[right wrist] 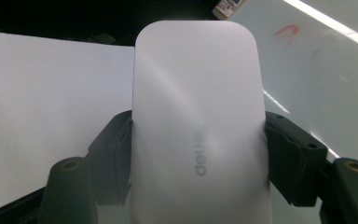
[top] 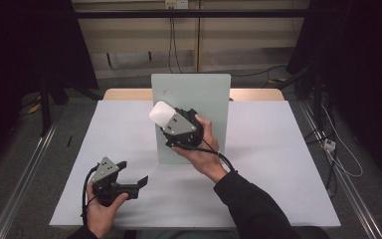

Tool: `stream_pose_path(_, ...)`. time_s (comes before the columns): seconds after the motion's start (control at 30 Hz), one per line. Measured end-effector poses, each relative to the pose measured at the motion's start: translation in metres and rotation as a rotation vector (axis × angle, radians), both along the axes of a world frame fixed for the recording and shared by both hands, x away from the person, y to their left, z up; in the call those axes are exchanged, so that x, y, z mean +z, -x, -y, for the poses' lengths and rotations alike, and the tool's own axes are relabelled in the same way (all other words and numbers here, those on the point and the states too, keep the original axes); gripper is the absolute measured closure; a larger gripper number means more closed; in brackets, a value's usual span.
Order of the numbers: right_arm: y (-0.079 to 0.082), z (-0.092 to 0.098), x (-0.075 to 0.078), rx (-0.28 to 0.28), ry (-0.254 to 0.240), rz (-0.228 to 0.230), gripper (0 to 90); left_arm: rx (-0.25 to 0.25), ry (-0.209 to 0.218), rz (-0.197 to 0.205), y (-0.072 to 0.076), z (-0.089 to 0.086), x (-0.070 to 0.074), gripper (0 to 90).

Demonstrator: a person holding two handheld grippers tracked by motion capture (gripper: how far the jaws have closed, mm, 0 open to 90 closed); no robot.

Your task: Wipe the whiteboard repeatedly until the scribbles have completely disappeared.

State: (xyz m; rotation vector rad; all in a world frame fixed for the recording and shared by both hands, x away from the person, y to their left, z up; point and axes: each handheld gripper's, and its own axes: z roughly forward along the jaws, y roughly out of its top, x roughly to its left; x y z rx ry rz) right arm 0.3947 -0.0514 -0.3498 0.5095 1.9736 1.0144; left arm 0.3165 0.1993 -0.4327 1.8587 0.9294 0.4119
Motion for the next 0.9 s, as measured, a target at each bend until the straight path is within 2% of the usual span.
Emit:
stream_pose_path(0.23,-0.008,0.021,0.028,-0.081,-0.035,0.05,31.5,-0.002,-0.001,-0.005,0.0,0.0,0.0,6.1)
stream_pose_path(0.37,-0.011,0.018,0.033,-0.087,-0.039,0.062,31.5,-0.003,-0.003,-0.003,0.0,0.0,0.0,6.1)
stream_pose_path(0.43,-0.011,0.014,0.03,-0.081,-0.043,0.064,31.5,-0.003,-0.001,-0.005,0.0,0.0,0.0,6.1)
stream_pose_path(0.5,-0.01,0.007,0.025,-0.063,-0.027,0.052,31.5,-0.001,0.0,-0.006,0.0,0.0,0.0,6.1)
stream_pose_path(0.67,-0.004,-0.009,0.007,-0.015,-0.007,0.017,31.5,-0.001,0.001,-0.007,0.0,-0.001,0.0,6.1)
stream_pose_path(0.8,0.0,-0.02,-0.007,0.016,0.028,-0.001,31.5,-0.006,0.003,-0.004,0.0,0.0,0.0,6.1)
stream_pose_path(0.9,0.001,-0.023,-0.01,0.018,0.031,-0.002,31.4,-0.006,0.003,-0.007,0.0,0.0,0.0,6.1)
